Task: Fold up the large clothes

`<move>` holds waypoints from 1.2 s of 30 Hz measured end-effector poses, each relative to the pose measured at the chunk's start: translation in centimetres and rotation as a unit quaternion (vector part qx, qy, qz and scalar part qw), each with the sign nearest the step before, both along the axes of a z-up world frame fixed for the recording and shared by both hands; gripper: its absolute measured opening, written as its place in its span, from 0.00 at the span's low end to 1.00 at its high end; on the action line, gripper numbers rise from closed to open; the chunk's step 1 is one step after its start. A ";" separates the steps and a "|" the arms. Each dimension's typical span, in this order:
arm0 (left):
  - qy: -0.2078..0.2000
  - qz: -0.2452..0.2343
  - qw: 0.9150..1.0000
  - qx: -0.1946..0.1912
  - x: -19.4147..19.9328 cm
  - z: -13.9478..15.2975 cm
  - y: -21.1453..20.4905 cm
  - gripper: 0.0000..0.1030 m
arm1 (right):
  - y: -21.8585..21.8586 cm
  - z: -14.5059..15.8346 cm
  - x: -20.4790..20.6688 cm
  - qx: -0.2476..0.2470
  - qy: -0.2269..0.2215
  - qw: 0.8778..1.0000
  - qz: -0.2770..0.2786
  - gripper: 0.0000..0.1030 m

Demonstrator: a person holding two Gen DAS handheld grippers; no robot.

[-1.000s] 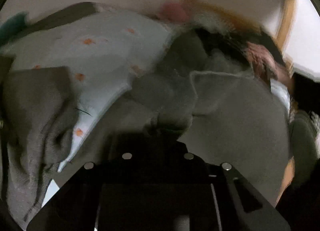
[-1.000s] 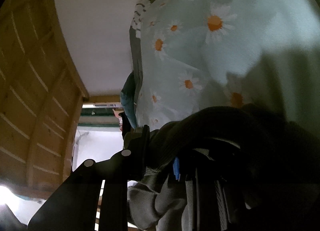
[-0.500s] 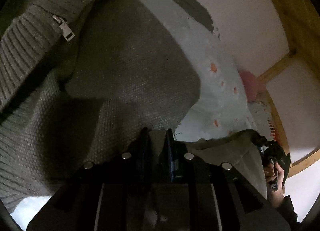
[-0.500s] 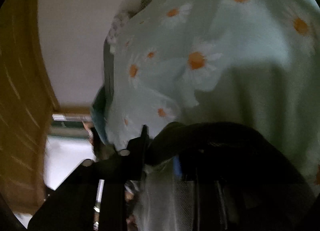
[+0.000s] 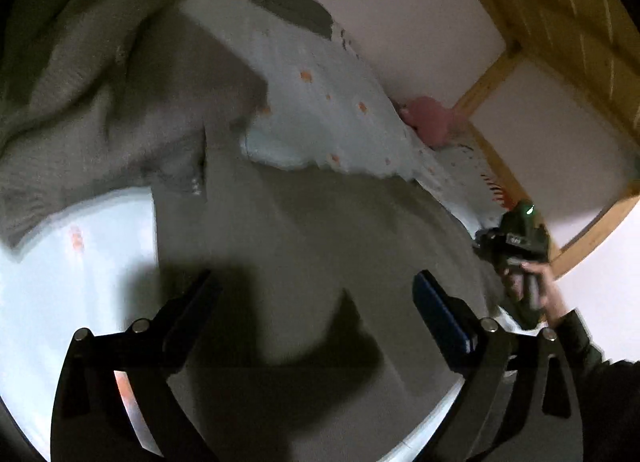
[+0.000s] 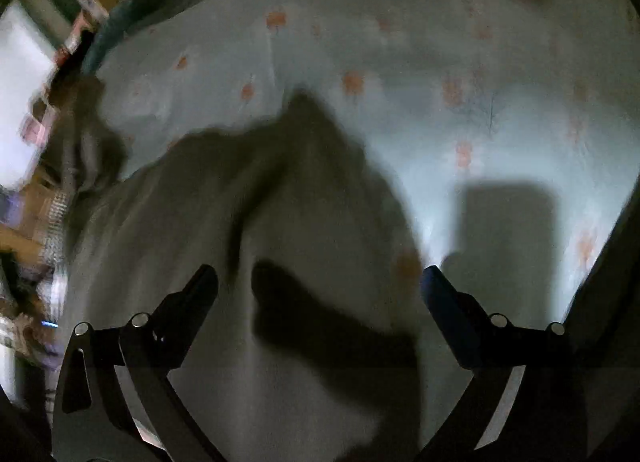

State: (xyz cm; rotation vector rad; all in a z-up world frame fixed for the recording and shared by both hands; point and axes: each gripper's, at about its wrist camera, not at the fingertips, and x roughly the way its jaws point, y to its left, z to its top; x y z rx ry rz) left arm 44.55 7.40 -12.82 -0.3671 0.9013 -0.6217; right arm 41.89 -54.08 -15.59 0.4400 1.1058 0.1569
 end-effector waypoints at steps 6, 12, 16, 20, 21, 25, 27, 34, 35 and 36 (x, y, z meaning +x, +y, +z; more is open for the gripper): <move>-0.015 0.036 0.996 0.086 -1.6 -5.5 -1.1 0.93 | 0.1 -4.4 -8.3 0.144 -0.069 0.986 -0.037 0.56; 0.062 0.134 0.988 0.050 -1.0 -5.1 3.0 0.24 | -1.3 -6.3 -15.8 0.296 -0.151 0.933 -0.139 0.22; 0.098 0.123 0.987 0.036 -0.6 -5.7 5.3 0.02 | -1.6 -6.1 -20.7 0.311 -0.199 0.911 -0.183 0.21; 0.091 0.116 0.987 0.065 -2.1 -4.1 3.8 0.05 | -2.0 -7.6 -23.1 0.320 -0.176 0.900 -0.238 0.22; 0.084 0.118 0.987 0.070 -2.9 -3.4 4.0 0.35 | -2.0 -7.6 -23.5 0.306 -0.167 0.907 -0.239 0.24; 0.004 0.095 0.994 0.059 -6.9 1.0 1.5 0.94 | -0.7 -2.6 -24.2 0.203 -0.156 0.944 -0.209 0.89; -0.041 0.074 0.995 0.054 -8.0 3.2 -0.8 0.94 | 1.8 1.7 -24.5 0.121 -0.192 0.958 -0.173 0.92; -0.095 0.088 0.983 0.127 -5.8 3.3 -12.6 0.94 | 14.7 6.2 -18.1 -0.123 -0.173 0.969 -0.123 0.97; -0.080 0.095 0.982 0.143 -4.7 2.1 -13.7 0.94 | 15.8 5.2 -16.6 -0.127 -0.162 0.970 -0.127 0.97; -0.054 0.098 0.978 0.175 -3.5 0.5 -14.6 0.94 | 16.5 4.5 -15.7 -0.139 -0.149 0.971 -0.125 0.97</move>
